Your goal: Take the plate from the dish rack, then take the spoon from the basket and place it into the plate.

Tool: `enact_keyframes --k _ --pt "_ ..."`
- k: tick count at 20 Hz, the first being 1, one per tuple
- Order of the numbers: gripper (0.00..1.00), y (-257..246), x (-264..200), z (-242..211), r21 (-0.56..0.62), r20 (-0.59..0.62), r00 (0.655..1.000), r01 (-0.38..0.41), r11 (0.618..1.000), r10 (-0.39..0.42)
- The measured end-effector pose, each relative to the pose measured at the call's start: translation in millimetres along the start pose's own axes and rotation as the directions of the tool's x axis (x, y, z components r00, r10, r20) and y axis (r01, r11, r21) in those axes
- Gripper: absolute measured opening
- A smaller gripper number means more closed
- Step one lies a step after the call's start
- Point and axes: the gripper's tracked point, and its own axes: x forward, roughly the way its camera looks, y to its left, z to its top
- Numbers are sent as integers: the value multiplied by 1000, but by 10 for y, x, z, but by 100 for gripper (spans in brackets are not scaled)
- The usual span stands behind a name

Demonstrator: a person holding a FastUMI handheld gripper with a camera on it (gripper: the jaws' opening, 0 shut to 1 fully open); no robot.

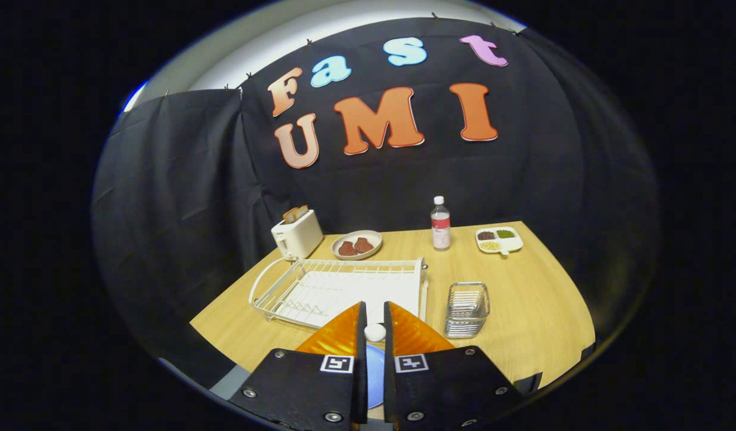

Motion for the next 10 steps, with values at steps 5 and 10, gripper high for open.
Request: enact_keyframes --k 5,10 --pt "10 269 116 -382 -34 -77 994 -84 996 82" --pt "10 578 276 -755 -36 -158 974 -167 985 159"
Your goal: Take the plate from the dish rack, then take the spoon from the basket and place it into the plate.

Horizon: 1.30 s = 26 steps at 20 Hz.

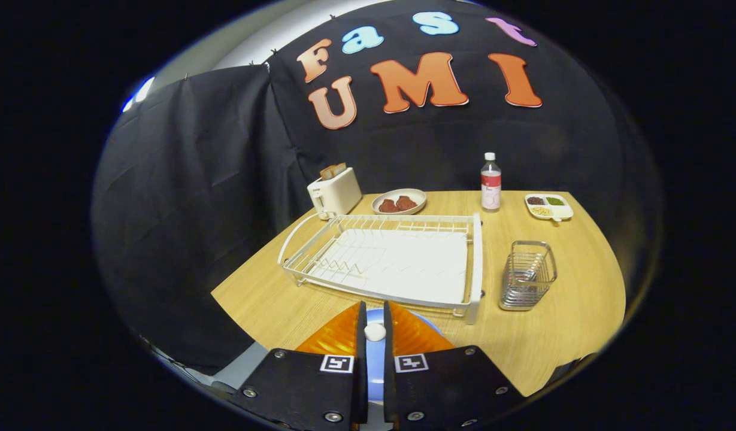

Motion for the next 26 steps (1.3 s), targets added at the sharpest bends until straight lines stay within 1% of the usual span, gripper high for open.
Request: enact_keyframes --k 6,9,12,15,19,26 --pt "11 296 304 -178 -31 -43 996 -85 996 84" --pt "11 266 322 -221 -63 -47 995 -91 994 88" --pt "11 174 261 -345 -46 -67 994 -88 995 85" --pt "12 41 180 -619 -35 -121 990 -73 997 68" --pt "12 -154 152 -985 -55 -206 979 -29 998 17" --pt "15 -302 196 -1318 -84 -298 954 20 996 -44"
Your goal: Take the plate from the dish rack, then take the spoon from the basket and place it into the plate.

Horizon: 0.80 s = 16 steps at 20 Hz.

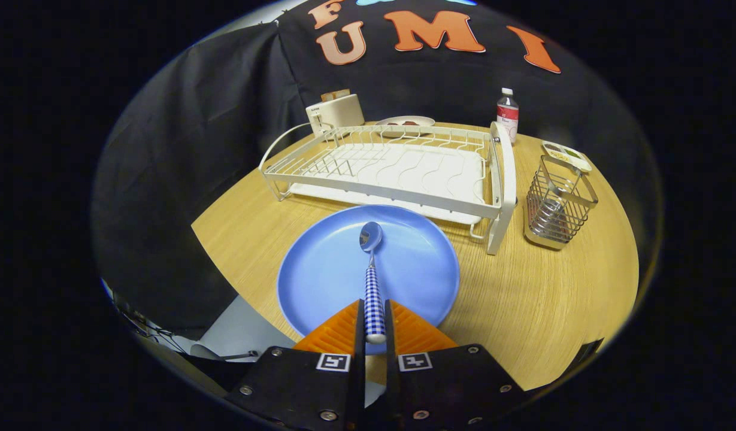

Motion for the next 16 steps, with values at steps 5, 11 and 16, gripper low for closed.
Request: enact_keyframes --k 5,11,16 --pt "21 -62 -191 236 -5 48 998 36 999 -35" --pt "26 -258 -775 1264 -7 287 951 123 992 -116" --pt "45 -465 -1326 2054 -14 477 859 217 976 -185"
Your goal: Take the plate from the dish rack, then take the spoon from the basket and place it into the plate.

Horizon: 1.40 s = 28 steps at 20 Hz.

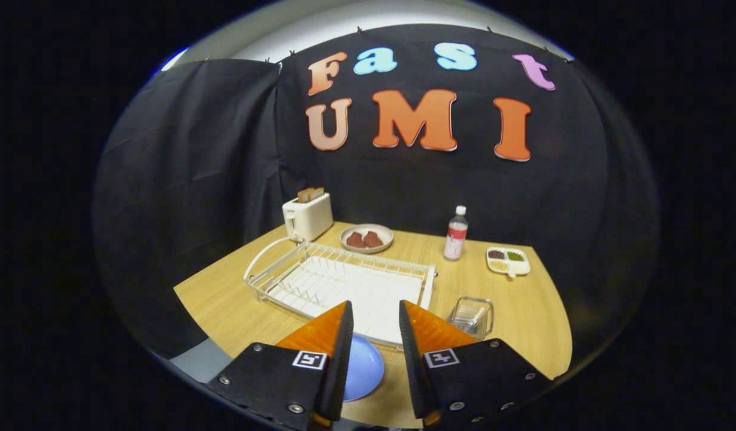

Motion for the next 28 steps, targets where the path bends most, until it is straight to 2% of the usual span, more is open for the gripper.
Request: enact_keyframes --k 3,7,9,11,14,17,22,28 --pt "61 -163 -97 434 -13 88 995 51 999 -49" --pt "76 -308 -249 981 -2 206 974 101 995 -98" --pt "81 -346 -355 1230 -3 271 956 117 993 -112" --pt "84 -322 -506 1557 -16 381 918 124 992 -108" --pt "88 -381 -608 1715 -28 448 882 175 984 -144" --pt "90 -367 -689 1870 -19 495 855 186 982 -153" --pt "92 -374 -767 1925 -24 510 843 212 977 -170" --pt "93 -382 -755 1888 -10 503 846 213 977 -179"
